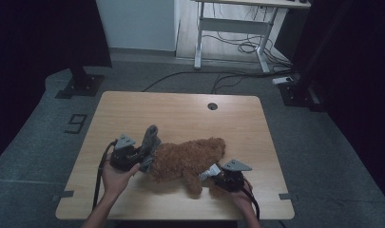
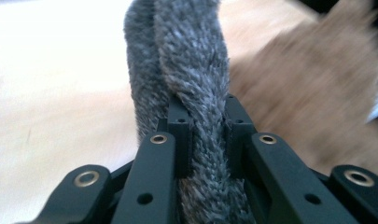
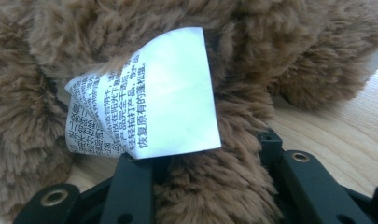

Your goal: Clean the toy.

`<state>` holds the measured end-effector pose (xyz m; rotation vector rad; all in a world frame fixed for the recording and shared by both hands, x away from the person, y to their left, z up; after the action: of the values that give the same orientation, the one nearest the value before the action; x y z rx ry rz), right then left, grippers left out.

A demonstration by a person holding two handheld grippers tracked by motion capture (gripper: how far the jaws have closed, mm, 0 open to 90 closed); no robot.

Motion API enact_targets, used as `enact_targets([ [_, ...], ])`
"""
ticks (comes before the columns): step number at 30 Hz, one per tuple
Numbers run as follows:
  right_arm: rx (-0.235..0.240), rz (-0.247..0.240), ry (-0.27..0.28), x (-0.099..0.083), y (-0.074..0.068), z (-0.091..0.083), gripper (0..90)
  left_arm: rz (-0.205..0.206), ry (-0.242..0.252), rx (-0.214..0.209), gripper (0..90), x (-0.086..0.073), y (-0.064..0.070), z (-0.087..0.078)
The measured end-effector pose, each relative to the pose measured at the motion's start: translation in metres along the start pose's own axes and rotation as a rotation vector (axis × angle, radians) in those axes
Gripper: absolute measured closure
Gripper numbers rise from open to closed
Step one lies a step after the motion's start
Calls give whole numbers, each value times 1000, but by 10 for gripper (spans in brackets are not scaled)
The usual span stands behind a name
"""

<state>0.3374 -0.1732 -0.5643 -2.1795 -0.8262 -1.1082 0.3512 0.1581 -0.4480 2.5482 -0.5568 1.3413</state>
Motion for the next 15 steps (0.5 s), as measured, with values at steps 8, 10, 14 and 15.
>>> enact_targets([
  [8,-2,-7,17,0,0,0,589,65,-41,-65,771,26,49,38],
  [10,13,-4,29,-1,2,-2,548,49,-50,-72,774,19,47,46],
  [14,64,13,24,1,6,-9,444,35,-37,-78,778,9,44,46],
  [15,76,18,29,1,7,-12,420,39,-30,-77,779,6,44,46],
])
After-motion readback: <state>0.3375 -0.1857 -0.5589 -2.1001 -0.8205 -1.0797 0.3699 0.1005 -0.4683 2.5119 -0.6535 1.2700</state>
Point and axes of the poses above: each handheld gripper's, and its own axes: z roughly forward along the jaws, x roughly out of its top, y roughly to its right, the point moved 3 cm from there along z, roughly forward along the jaws, and after that the axes turned 12 degrees about x, right-handed, at the moved point
